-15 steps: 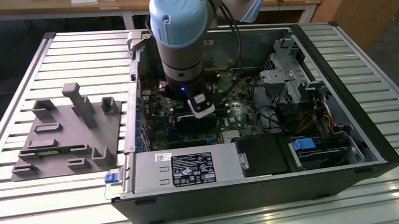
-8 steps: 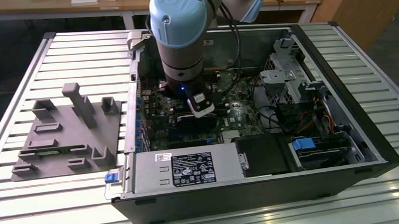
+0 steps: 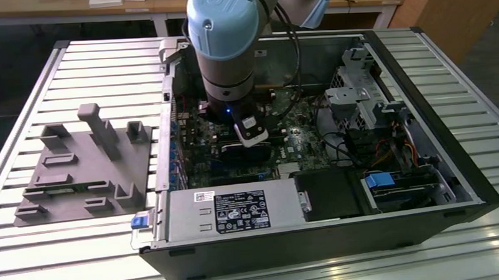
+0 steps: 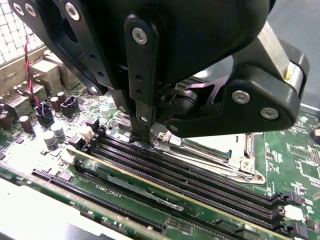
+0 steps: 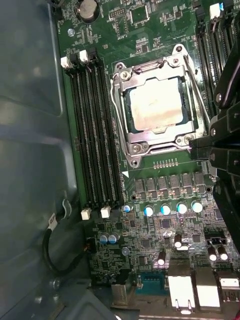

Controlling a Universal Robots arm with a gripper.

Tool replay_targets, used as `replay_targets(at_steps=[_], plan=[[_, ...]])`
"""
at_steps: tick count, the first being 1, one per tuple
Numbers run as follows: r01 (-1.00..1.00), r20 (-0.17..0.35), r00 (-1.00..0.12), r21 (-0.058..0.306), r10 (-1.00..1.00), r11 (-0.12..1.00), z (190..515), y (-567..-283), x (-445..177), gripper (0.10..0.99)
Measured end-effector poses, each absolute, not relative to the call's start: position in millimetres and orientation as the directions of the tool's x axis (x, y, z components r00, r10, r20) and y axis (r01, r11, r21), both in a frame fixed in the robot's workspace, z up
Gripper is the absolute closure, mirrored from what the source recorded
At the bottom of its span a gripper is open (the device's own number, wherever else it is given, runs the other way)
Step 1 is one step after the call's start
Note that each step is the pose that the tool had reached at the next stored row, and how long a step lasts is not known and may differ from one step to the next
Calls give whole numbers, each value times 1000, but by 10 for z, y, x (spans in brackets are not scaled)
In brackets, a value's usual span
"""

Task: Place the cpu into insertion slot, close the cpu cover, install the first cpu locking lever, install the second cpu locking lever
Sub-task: 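Install the second cpu locking lever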

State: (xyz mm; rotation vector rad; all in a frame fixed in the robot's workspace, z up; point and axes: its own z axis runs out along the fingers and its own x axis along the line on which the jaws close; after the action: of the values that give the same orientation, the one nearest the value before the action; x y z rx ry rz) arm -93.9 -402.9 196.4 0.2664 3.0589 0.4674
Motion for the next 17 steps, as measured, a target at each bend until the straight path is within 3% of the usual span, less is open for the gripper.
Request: replay_targets(at_steps=[17], plan=[[164, -9, -985, 299, 174, 940, 2126, -4104, -924, 984]])
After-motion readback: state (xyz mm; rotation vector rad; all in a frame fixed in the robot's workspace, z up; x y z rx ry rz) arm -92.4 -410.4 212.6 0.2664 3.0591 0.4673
